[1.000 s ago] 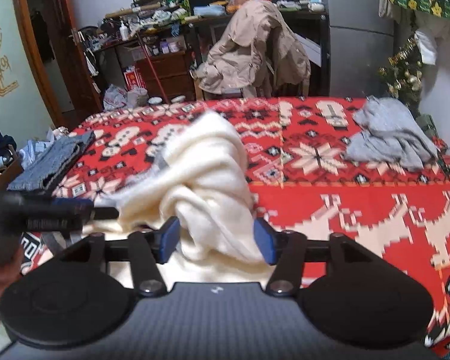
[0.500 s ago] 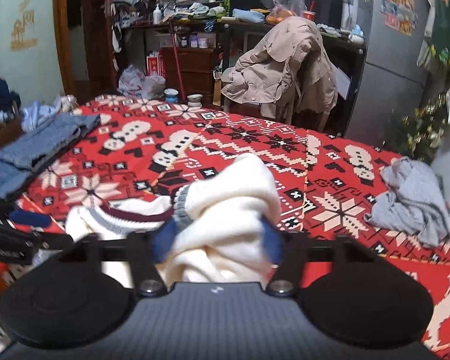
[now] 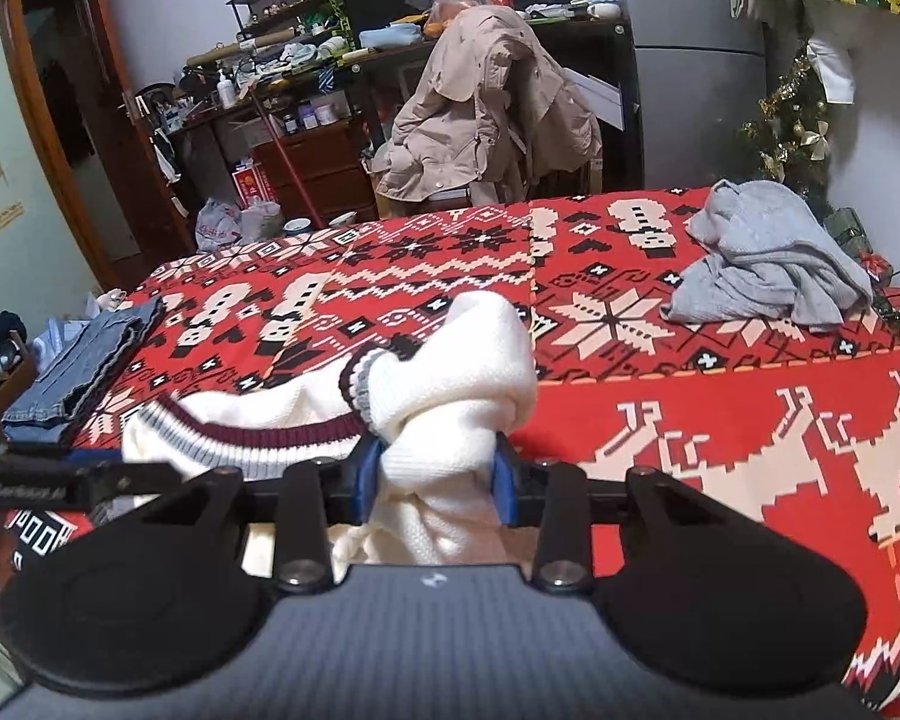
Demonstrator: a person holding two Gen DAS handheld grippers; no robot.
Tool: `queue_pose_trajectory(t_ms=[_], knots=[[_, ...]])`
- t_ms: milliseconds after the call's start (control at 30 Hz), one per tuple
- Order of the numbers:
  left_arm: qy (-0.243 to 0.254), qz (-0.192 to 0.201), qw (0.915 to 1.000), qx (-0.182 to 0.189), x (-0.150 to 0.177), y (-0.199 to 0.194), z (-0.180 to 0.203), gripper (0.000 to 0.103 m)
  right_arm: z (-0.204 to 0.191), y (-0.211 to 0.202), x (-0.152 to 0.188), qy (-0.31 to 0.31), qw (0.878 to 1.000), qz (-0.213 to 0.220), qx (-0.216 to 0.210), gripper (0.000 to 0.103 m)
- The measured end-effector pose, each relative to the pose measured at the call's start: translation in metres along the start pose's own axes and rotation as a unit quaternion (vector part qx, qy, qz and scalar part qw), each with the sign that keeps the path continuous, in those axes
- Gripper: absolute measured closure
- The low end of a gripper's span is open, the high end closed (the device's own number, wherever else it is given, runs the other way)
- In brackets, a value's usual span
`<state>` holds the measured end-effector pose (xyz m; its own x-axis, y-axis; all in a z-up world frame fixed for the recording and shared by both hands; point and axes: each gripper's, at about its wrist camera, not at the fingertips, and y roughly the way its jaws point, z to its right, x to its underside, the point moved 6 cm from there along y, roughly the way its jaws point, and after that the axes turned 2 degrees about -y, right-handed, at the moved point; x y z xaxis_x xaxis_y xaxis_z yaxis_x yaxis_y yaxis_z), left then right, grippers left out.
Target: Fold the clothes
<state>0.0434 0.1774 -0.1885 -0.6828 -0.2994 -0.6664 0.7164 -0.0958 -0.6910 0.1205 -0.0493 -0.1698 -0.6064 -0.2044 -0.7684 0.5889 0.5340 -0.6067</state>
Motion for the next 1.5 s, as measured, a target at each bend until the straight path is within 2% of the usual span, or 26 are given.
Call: queue_pose_trajectory(t_ms=[133, 267, 533, 667, 767, 800, 867, 1000, 1133, 1200, 1267, 1500], knots=[[0.013, 0.022, 0.9996, -0.015, -0.011, -0.003, 0.007, 0.093, 0.000, -0.005, 0.000, 0.008, 1.000, 0.006, -0.001, 0.063], [0.052, 0.072, 0.9956, -0.027, -0.045, -0.024, 0.018, 0.093, -0.009, -0.009, -0.013, -0.003, 1.000, 0.018, -0.009, 0.063], [0.090, 0.142, 0.9849, -0.040, -0.168, -0.037, 0.023, 0.094, -0.036, 0.002, -0.083, -0.001, 0.997, 0.070, -0.045, 0.064], [0.109, 0.167, 0.9775, -0.068, -0.222, -0.027, 0.020, 0.094, -0.057, 0.020, -0.127, -0.015, 0.994, 0.096, -0.053, 0.064], [0.106, 0.156, 0.9778, -0.092, -0.249, -0.002, 0.005, 0.094, -0.067, 0.050, -0.160, -0.010, 0.994, 0.096, -0.053, 0.061], [0.101, 0.146, 0.9792, -0.099, -0.254, 0.009, -0.003, 0.094, -0.066, 0.060, -0.168, -0.001, 0.994, 0.092, -0.052, 0.055], [0.089, 0.125, 0.9817, -0.112, -0.263, 0.031, -0.020, 0.094, -0.063, 0.078, -0.180, 0.017, 0.995, 0.085, -0.048, 0.053], [0.035, 0.074, 0.9886, -0.127, -0.262, 0.076, -0.065, 0.092, -0.044, 0.086, -0.186, 0.043, 0.994, 0.095, -0.043, 0.042], [-0.007, 0.027, 0.9899, -0.139, -0.240, 0.105, -0.099, 0.087, -0.022, 0.091, -0.161, 0.046, 0.996, 0.069, -0.032, 0.042], [-0.020, 0.017, 0.9912, -0.130, -0.227, 0.104, -0.107, 0.073, -0.012, 0.089, -0.142, 0.044, 0.997, 0.054, -0.031, 0.042], [-0.026, 0.011, 0.9924, -0.120, -0.213, 0.098, -0.110, 0.066, -0.005, 0.087, -0.123, 0.043, 0.998, 0.036, -0.031, 0.042], [-0.002, -0.004, 0.9967, -0.081, -0.142, 0.058, -0.087, 0.062, 0.000, 0.074, -0.050, 0.025, 0.999, -0.022, -0.024, 0.042]])
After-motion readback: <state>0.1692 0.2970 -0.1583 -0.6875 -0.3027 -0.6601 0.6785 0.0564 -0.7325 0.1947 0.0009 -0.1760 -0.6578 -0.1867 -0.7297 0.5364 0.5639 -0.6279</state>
